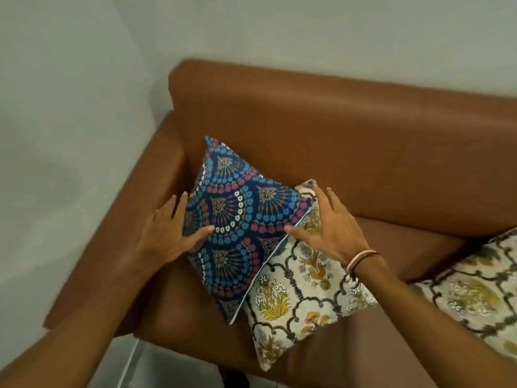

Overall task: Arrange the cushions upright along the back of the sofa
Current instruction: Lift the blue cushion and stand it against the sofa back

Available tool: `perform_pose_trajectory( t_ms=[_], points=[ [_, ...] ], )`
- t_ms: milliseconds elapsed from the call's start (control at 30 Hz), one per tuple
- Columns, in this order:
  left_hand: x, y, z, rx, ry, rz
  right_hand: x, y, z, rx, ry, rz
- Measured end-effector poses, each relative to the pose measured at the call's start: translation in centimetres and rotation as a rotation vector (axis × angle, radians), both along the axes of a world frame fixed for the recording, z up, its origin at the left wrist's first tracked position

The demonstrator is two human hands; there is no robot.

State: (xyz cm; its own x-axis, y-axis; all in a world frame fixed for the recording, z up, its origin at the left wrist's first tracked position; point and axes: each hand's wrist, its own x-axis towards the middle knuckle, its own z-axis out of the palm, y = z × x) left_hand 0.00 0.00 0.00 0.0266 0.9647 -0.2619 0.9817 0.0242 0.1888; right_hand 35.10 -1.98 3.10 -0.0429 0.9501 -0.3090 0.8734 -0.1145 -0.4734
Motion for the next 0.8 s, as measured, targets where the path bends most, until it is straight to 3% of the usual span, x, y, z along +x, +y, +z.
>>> perform_pose_trajectory(
  t_ms=[133,200,300,367,500,667,800],
  points=[
    [-3.6,5.3,-7.8,-0.254,-0.343,0.115,-3.1,2.2,-5.4,-0.059,0.646,-0.346],
    [-4.8,7.8,-11.2,-0.272,-0.582,0.286,-4.8,2.5,-7.9,0.027,0.838,-0.532],
    [-6.3,10.5,-14.3,-0.31,-0.802,0.374,-6.3,2.8,-10.0,0.187,0.905,-0.694],
    [-5.8,11.5,-14.9,-0.334,-0.822,0.377,-6.4,2.8,-11.1,0.246,0.951,-0.778],
    [-1.3,11.4,-11.7,-0.205,-0.757,0.323,-2.9,1.5,-10.7,0.363,0.995,-0.973],
    [11.9,8.5,-4.3,-0.109,-0.791,0.03,9.5,-2.7,-6.5,0.542,0.932,-1.222],
    [23.1,6.0,-0.8,-0.073,-0.851,-0.197,18.6,-6.6,-3.8,0.688,0.859,-1.295]
  ],
)
